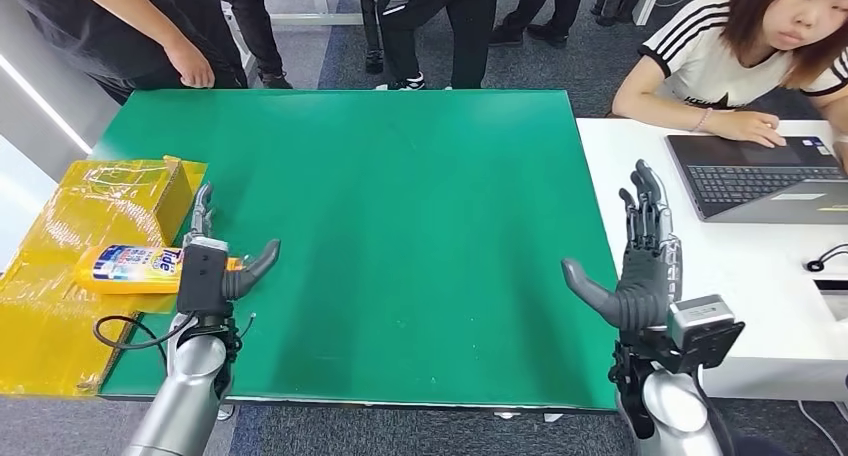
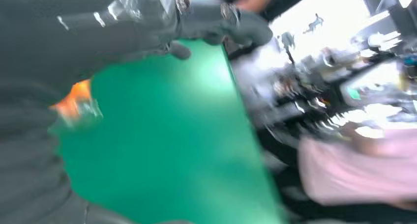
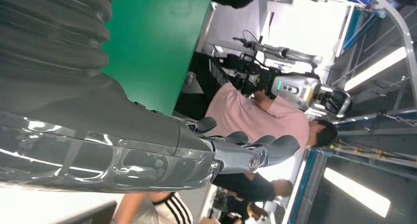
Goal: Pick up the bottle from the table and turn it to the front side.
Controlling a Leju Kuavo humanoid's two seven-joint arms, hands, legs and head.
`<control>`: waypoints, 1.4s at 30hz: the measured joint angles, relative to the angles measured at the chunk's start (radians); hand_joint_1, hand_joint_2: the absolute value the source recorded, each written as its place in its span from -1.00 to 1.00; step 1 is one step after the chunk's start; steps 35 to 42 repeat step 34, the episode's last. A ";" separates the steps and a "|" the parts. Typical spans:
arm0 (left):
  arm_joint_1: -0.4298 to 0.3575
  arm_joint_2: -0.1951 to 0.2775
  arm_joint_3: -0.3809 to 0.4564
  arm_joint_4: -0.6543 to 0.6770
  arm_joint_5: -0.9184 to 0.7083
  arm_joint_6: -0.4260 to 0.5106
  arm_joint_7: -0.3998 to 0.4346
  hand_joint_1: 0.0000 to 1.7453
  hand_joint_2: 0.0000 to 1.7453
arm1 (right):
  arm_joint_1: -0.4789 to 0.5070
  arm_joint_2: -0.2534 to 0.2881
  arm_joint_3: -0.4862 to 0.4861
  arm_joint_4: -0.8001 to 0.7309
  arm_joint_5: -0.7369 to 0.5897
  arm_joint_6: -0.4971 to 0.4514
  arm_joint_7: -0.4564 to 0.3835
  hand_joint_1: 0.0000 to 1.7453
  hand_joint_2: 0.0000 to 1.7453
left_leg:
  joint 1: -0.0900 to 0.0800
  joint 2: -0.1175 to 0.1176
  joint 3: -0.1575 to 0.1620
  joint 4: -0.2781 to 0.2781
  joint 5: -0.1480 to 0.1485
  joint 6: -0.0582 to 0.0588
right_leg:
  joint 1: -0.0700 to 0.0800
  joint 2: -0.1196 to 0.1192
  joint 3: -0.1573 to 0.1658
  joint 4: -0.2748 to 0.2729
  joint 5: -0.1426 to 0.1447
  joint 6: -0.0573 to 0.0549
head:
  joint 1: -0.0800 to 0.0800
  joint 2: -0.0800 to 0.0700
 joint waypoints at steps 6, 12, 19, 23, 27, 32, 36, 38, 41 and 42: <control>0.024 -0.083 -0.180 -0.170 0.177 -0.249 0.126 -1.00 1.00 | 0.073 0.070 0.055 0.034 0.010 0.009 -0.012 -1.00 1.00 | 0.000 -0.002 -0.001 0.000 -0.002 0.001 | 0.000 -0.002 0.000 0.000 -0.001 0.002 | 0.000 0.000; 0.045 -0.095 -0.237 -0.252 0.190 -0.298 0.133 -1.00 1.00 | 0.149 0.109 0.068 0.019 0.032 0.000 -0.016 -1.00 1.00 | 0.000 -0.001 0.000 0.000 -0.003 0.000 | 0.000 0.000 0.000 0.000 -0.002 0.001 | 0.000 0.000; 0.073 -0.096 -0.246 -0.294 0.144 -0.342 0.148 -1.00 1.00 | 0.185 0.155 0.067 0.003 0.047 0.013 0.008 -1.00 1.00 | 0.000 -0.001 0.000 0.000 -0.002 0.000 | 0.000 0.000 0.000 0.000 -0.002 0.001 | 0.000 0.000; 0.078 -0.096 -0.245 -0.294 0.092 -0.294 0.148 -0.97 1.00 | 0.198 0.171 0.066 -0.002 0.054 0.014 0.015 0.00 1.00 | 0.000 -0.001 0.000 0.000 -0.002 0.000 | 0.000 0.000 0.000 0.000 -0.002 0.001 | 0.000 0.000; 0.081 -0.099 -0.227 -0.294 0.060 -0.243 0.145 0.51 1.00 | 0.208 0.182 0.058 -0.007 0.038 0.010 0.016 1.00 1.00 | 0.000 -0.001 0.000 0.000 -0.002 0.000 | 0.000 0.000 0.000 0.000 -0.002 0.001 | 0.000 0.000; 0.093 -0.105 -0.202 -0.294 0.056 -0.203 0.138 1.00 1.00 | 0.213 0.188 0.042 -0.007 -0.003 0.012 0.014 1.00 1.00 | 0.000 -0.001 0.000 0.000 -0.002 0.000 | 0.000 0.000 0.000 0.000 -0.002 0.001 | 0.000 0.000; 0.099 -0.106 -0.193 -0.294 0.053 -0.187 0.134 1.00 1.00 | 0.214 0.188 0.040 -0.007 -0.013 0.012 0.013 1.00 1.00 | 0.000 -0.001 0.000 0.000 -0.002 0.000 | 0.000 0.000 0.000 0.000 -0.002 0.001 | 0.000 0.000; 0.099 -0.106 -0.193 -0.294 0.053 -0.187 0.134 1.00 1.00 | 0.214 0.188 0.040 -0.007 -0.013 0.012 0.013 1.00 1.00 | 0.000 -0.001 0.000 0.000 -0.002 0.000 | 0.000 0.000 0.000 0.000 -0.002 0.001 | 0.000 0.000; 0.099 -0.106 -0.193 -0.294 0.053 -0.187 0.134 1.00 1.00 | 0.214 0.188 0.040 -0.007 -0.013 0.012 0.013 1.00 1.00 | 0.000 -0.001 0.000 0.000 -0.002 0.000 | 0.000 0.000 0.000 0.000 -0.002 0.001 | 0.000 0.000; 0.099 -0.106 -0.193 -0.294 0.053 -0.187 0.134 1.00 1.00 | 0.214 0.188 0.040 -0.007 -0.013 0.012 0.013 1.00 1.00 | 0.000 -0.001 0.000 0.000 -0.002 0.000 | 0.000 0.000 0.000 0.000 -0.002 0.001 | 0.000 0.000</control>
